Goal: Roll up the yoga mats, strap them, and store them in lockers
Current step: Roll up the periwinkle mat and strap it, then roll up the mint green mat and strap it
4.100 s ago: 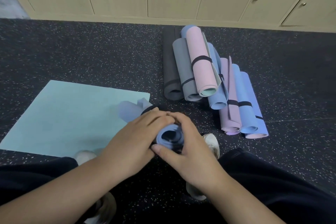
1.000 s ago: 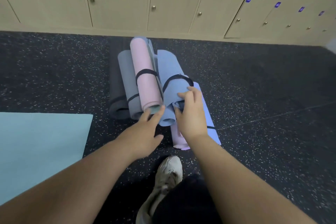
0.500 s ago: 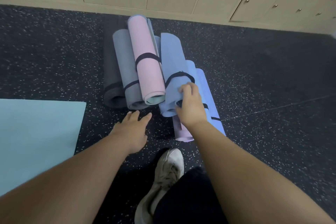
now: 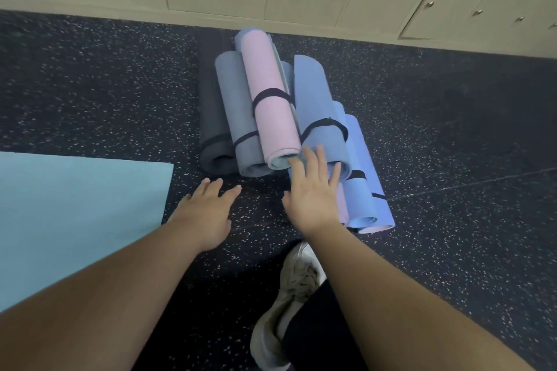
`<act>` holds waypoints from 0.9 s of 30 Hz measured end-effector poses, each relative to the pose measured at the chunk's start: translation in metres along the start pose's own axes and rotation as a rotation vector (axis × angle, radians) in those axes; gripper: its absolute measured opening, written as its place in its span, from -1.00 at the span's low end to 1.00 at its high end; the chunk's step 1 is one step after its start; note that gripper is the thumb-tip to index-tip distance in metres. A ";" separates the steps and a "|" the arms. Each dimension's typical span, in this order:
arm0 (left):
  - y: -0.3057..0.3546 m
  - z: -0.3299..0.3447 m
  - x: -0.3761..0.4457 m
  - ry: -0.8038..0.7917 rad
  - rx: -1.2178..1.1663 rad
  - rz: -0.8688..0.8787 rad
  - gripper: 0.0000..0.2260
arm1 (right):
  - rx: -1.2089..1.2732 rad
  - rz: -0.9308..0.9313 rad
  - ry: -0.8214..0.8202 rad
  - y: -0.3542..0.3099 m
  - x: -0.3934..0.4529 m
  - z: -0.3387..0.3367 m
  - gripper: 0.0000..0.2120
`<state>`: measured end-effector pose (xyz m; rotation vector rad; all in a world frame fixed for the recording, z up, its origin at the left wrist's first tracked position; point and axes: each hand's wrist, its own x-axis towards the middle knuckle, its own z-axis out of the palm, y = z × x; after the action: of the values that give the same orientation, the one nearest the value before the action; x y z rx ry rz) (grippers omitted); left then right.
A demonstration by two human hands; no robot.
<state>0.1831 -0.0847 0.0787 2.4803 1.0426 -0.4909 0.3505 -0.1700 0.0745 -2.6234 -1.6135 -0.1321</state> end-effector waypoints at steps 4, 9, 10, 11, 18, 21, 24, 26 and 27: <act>-0.034 0.010 -0.012 0.001 -0.002 -0.049 -0.39 | 0.048 -0.159 0.065 -0.038 -0.005 0.013 -0.37; -0.084 0.028 -0.028 -0.006 -0.016 -0.182 -0.40 | 0.154 -0.277 -0.100 -0.095 -0.009 0.030 -0.44; -0.094 0.031 -0.029 -0.011 -0.025 -0.208 -0.40 | 0.178 -0.278 -0.131 -0.106 -0.009 0.035 -0.44; -0.104 0.034 -0.031 -0.016 -0.032 -0.230 -0.40 | 0.191 -0.282 -0.152 -0.117 -0.010 0.041 -0.44; -0.165 0.084 -0.027 -0.056 -0.089 -0.329 -0.37 | 0.218 -0.331 -0.298 -0.176 -0.032 0.091 -0.39; -0.183 0.119 -0.026 -0.096 -0.136 -0.395 -0.35 | 0.232 -0.335 -0.439 -0.188 -0.039 0.114 -0.41; -0.186 0.148 -0.019 -0.130 -0.198 -0.439 -0.32 | 0.218 -0.317 -0.533 -0.195 -0.047 0.135 -0.39; -0.185 0.162 -0.010 -0.115 -0.237 -0.420 -0.35 | 0.213 -0.310 -0.590 -0.199 -0.051 0.146 -0.38; -0.183 0.167 -0.006 -0.104 -0.254 -0.403 -0.37 | 0.207 -0.312 -0.618 -0.201 -0.051 0.150 -0.37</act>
<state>0.0182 -0.0526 -0.1029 2.0076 1.4690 -0.5583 0.1548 -0.1108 -0.0794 -2.3573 -2.0544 0.8630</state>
